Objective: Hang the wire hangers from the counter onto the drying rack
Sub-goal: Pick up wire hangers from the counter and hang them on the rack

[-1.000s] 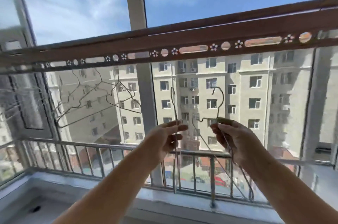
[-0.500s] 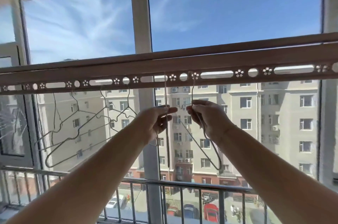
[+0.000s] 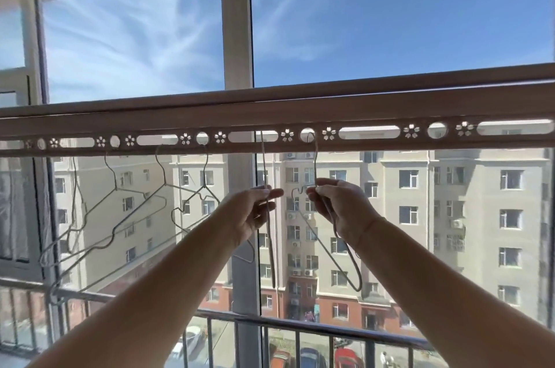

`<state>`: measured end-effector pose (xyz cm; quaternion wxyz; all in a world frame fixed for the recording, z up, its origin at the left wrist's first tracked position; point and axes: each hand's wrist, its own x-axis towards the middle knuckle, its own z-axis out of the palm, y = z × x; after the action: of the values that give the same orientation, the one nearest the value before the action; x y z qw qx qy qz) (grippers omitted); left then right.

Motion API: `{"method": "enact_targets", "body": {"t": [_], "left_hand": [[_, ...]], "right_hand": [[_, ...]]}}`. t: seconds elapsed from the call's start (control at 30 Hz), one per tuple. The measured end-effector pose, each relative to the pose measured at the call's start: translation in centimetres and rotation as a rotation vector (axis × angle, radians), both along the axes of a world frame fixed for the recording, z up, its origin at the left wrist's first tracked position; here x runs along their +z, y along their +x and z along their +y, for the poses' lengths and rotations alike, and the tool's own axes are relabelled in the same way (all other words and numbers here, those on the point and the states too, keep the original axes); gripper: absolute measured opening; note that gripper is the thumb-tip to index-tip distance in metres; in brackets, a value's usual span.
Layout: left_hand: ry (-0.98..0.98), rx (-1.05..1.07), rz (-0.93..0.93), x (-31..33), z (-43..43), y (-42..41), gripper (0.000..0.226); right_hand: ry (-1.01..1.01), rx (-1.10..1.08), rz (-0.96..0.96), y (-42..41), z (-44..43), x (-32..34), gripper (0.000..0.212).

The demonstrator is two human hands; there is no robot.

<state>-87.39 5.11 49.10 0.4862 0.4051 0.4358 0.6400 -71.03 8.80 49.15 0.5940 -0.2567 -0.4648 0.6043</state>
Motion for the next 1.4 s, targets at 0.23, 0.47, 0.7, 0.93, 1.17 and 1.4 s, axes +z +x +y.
{"method": "enact_targets", "body": {"t": [0.23,0.47,0.7,0.93,1.17,1.4], "left_hand": [[0.054,0.011,0.037,0.8,1.6,-0.2,0.019],[-0.033,0.009,-0.056,-0.2,2.3,0.1,0.014],[-0.035,0.019,0.052,-1.3,1.1,-0.7,0.011],[-0.076,-0.02,0.127,-4.1,-1.3,-2.5,0.024],[-0.113,-0.053,0.167,-8.8,-5.1,-3.0,0.021],[-0.173,-0.185,0.319,-15.6,-9.3,1.7,0.018]], "right_hand": [[0.001,-0.016,-0.015,-0.3,1.3,-0.2,0.018],[-0.056,-0.013,0.032,-0.8,1.8,-0.8,0.019],[-0.005,0.032,-0.036,-0.3,1.2,-1.3,0.017],[-0.02,0.001,-0.074,1.6,-0.3,-3.4,0.013],[-0.054,-0.12,-0.107,5.4,-4.2,-8.1,0.012],[0.03,-0.356,-0.35,9.3,-8.9,-14.1,0.027]]}}
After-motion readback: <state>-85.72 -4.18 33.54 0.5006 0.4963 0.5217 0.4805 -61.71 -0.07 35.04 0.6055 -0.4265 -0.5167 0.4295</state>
